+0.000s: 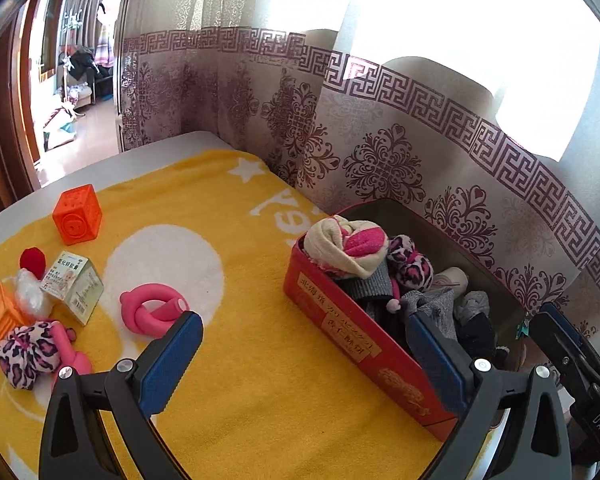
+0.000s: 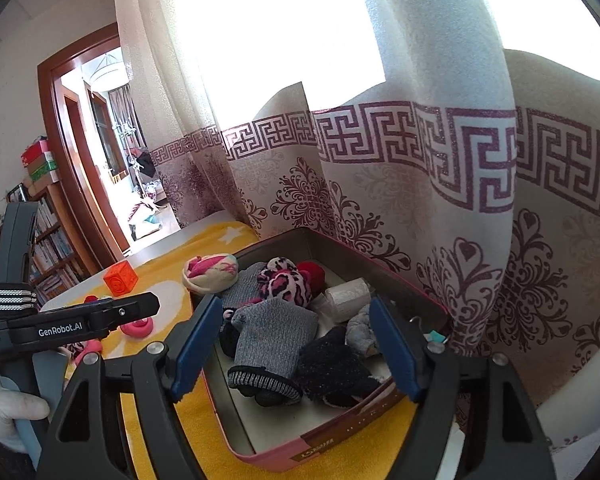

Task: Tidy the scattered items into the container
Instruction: 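Open both grippers to release the sock and plush into the box, then move both open grippers back over the toys on the towel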

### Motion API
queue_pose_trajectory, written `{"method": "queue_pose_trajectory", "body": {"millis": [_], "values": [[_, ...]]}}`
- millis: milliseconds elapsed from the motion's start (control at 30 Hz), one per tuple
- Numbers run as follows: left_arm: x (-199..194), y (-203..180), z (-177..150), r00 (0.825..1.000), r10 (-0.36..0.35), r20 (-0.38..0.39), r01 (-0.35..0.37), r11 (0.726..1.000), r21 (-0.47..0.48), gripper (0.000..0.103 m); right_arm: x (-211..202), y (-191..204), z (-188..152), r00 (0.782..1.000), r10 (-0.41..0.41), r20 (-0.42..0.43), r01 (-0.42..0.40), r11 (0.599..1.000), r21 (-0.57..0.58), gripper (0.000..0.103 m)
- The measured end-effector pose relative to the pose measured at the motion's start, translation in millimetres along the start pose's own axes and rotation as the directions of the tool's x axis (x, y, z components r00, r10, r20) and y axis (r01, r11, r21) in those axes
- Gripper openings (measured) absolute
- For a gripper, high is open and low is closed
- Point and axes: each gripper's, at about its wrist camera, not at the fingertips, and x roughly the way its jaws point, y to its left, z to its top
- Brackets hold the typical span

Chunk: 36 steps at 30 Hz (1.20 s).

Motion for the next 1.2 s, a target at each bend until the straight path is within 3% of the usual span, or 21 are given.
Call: {"method": "queue_pose_trajectory", "body": {"millis": [300,667,900,1200], "values": [[-53.1,88.6,-16.6,0.987,0.144,0.07,-0.133,0.981,-0.138,0.103,2.5,52.4,-4.9,0.996,0.082,-0.024,-0.084,0.991,-0.105,0.081],[-95.3,187.8,-38.7,0.952,0.299,0.069,-0.261,0.905,-0.336,0.103,28.7,103.7,-9.1,0.973,0.187,-0.136,-0.208,0.965,-0.158,0.081],[-109.8,221.7,-35.8,0.931,0.358,0.065,-0.307,0.869,-0.389,0.103,45.1,139.9,-1.1,0.961,0.226,-0.162,-0.258,0.942,-0.213,0.081],[-89.7,243.9,-31.1,0.923,0.386,0.014,-0.345,0.84,-0.419,0.103,77.7,168.2,2.9,0.941,0.255,-0.22,-0.295,0.94,-0.17,0.081]]}}
